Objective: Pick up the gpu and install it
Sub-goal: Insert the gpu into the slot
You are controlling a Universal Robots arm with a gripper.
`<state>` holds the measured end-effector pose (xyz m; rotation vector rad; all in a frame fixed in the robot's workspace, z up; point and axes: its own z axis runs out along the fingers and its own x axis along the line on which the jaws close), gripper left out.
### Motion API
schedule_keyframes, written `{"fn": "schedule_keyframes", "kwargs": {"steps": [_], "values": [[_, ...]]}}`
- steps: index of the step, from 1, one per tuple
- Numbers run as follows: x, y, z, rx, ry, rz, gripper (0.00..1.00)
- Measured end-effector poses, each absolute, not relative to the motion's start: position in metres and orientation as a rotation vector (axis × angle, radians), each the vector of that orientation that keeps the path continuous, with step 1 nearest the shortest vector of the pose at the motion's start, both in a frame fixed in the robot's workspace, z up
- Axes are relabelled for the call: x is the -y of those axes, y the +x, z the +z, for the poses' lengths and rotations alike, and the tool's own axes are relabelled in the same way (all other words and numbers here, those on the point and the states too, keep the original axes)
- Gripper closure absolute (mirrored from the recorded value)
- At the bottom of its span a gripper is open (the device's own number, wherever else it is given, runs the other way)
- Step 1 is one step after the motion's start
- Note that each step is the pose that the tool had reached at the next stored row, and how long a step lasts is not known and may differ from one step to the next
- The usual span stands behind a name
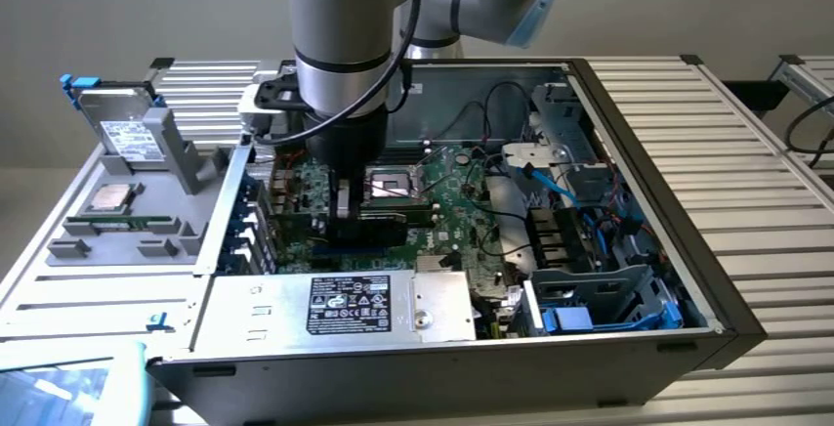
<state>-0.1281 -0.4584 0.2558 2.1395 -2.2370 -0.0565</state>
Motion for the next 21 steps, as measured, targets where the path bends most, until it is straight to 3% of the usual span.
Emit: {"fn": "schedule_keyframes", "kwargs": {"steps": [21], "values": [[0.4584,-0.1337,0.2518,2.252,2.124,-0.056,0.72]]}}
